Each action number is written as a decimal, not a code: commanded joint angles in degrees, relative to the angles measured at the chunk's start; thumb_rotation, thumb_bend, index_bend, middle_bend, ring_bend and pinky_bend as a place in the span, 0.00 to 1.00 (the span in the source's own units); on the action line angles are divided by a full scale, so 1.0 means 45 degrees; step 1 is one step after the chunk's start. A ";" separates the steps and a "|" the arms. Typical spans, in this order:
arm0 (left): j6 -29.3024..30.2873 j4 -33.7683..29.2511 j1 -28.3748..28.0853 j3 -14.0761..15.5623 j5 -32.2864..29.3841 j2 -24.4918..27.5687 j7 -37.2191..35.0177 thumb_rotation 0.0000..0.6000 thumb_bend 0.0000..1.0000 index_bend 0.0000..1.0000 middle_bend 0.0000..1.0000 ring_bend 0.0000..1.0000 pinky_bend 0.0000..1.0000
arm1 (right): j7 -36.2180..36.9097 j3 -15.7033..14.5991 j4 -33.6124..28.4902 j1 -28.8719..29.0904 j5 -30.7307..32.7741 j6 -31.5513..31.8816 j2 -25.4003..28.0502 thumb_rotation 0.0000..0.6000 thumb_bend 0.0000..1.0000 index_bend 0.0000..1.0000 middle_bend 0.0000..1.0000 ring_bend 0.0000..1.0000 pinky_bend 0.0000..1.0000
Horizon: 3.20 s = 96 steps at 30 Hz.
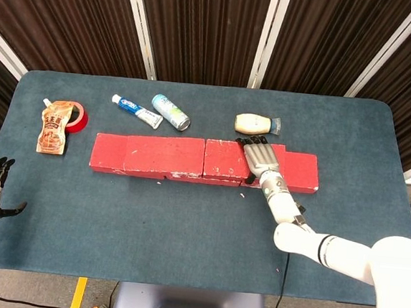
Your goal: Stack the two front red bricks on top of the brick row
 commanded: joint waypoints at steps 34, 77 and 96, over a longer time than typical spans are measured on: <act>-0.0072 0.0199 0.0078 -0.0011 -0.0050 -0.0067 -0.0075 1.00 0.22 0.00 0.00 0.00 0.00 | -0.0271 -0.0136 -0.0066 0.0230 0.0560 0.0042 0.0042 1.00 0.00 0.19 0.24 0.13 0.00; -0.0187 0.0381 0.0134 0.0006 -0.0239 -0.0260 0.0006 1.00 0.22 0.00 0.00 0.00 0.00 | -0.0439 -0.0298 -0.0340 0.0513 0.1085 -0.0140 0.0285 1.00 0.00 0.12 0.18 0.10 0.00; -0.0176 0.0283 0.0135 -0.0049 -0.0376 -0.0196 0.0177 1.00 0.22 0.00 0.00 0.00 0.00 | 0.0437 0.0304 -0.1908 0.0272 0.0509 0.0096 0.1356 1.00 0.00 0.11 0.15 0.07 0.00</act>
